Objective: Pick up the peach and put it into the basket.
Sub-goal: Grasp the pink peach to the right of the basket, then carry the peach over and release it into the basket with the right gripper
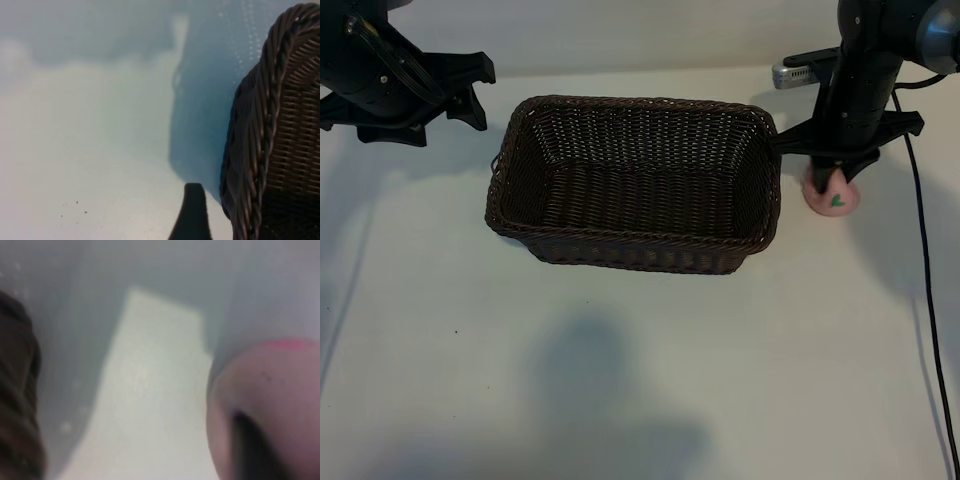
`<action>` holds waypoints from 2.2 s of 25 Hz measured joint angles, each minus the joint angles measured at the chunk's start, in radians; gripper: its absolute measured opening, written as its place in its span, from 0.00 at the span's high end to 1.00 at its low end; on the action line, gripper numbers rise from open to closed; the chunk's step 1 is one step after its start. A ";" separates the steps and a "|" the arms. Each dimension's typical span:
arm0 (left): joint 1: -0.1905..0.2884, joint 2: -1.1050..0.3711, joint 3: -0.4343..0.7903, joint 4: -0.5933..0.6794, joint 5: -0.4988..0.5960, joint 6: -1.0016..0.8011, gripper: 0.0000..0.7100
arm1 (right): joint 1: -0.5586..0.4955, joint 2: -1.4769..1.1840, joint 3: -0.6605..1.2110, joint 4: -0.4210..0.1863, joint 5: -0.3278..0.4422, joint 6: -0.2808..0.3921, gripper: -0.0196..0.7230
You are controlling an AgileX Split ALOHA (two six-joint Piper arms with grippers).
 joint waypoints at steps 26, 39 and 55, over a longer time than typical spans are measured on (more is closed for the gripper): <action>0.000 0.000 0.000 0.000 0.000 0.003 0.18 | 0.078 -0.275 -0.027 0.069 0.101 0.000 0.91; 0.000 0.000 0.000 0.000 0.001 0.003 0.18 | 0.309 -0.268 -0.027 0.128 -0.052 0.004 0.91; 0.000 0.000 0.000 0.000 0.001 0.002 0.18 | 0.310 -0.109 -0.027 0.136 -0.128 0.008 0.89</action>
